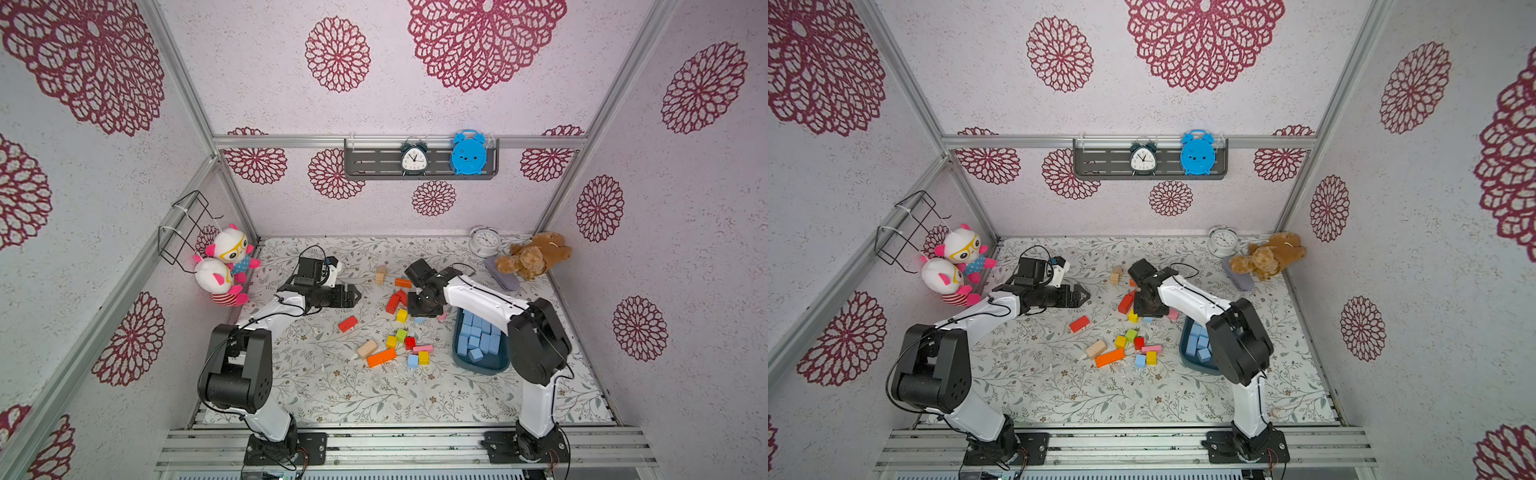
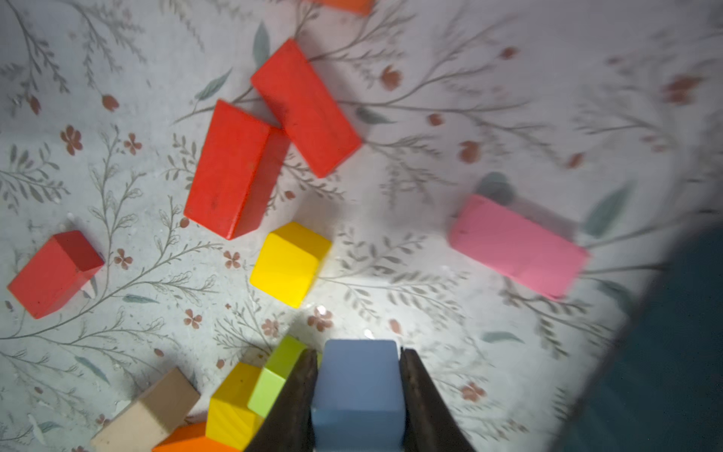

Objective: Pick out the blue building blocks
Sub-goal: Pick up the building block from the center of the board, then place the building block in the storage box.

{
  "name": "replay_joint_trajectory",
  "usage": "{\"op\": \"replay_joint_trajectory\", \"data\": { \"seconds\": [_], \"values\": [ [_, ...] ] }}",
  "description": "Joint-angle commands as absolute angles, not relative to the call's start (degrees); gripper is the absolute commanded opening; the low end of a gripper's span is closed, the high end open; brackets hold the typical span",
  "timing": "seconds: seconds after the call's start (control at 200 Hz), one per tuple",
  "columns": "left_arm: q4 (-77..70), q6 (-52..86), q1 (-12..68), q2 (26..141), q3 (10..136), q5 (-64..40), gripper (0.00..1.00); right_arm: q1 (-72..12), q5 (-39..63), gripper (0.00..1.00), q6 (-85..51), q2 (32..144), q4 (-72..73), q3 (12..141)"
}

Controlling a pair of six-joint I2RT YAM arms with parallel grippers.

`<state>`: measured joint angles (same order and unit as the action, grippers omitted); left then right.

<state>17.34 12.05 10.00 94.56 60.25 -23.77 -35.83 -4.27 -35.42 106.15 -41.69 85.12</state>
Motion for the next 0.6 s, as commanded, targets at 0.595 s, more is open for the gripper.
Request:
{"op": "replay_joint_trajectory", "data": {
  "seconds": [0.595],
  "values": [
    [16.8, 11.1, 12.0, 95.9, 61.2, -24.4, 0.97, -10.4, -6.3, 0.28, -28.4, 94.0, -35.6, 68.5]
  ]
}}
